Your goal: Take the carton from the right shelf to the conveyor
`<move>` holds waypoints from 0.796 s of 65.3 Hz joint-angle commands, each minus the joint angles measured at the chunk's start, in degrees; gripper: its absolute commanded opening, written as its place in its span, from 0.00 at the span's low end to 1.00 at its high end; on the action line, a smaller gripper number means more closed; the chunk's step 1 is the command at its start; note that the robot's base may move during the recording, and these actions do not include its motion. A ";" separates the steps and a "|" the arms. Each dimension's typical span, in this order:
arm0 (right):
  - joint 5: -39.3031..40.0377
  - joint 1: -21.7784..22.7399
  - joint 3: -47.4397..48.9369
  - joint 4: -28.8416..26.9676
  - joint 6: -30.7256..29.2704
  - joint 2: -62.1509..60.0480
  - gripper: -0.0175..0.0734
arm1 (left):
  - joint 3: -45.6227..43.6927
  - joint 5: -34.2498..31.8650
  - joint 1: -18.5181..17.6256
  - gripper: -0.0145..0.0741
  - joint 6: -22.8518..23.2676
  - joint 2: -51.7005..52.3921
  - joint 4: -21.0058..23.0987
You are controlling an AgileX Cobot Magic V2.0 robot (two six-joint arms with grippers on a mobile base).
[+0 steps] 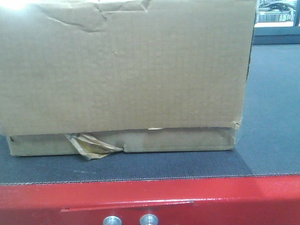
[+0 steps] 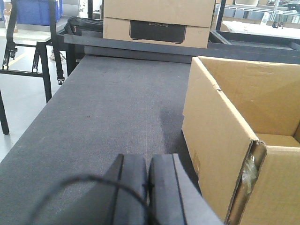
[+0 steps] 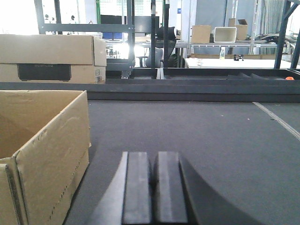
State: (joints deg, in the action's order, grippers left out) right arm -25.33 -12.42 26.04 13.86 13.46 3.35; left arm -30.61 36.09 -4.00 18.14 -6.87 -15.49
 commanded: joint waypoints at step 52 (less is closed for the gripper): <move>1.33 0.18 -0.17 0.59 0.04 -0.54 0.11 | 29.89 -32.93 9.41 0.18 -18.14 6.87 13.79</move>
State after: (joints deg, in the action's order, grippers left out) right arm -25.28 -12.42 25.95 13.86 13.46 3.08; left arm -3.98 8.99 5.24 0.53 -0.30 -2.09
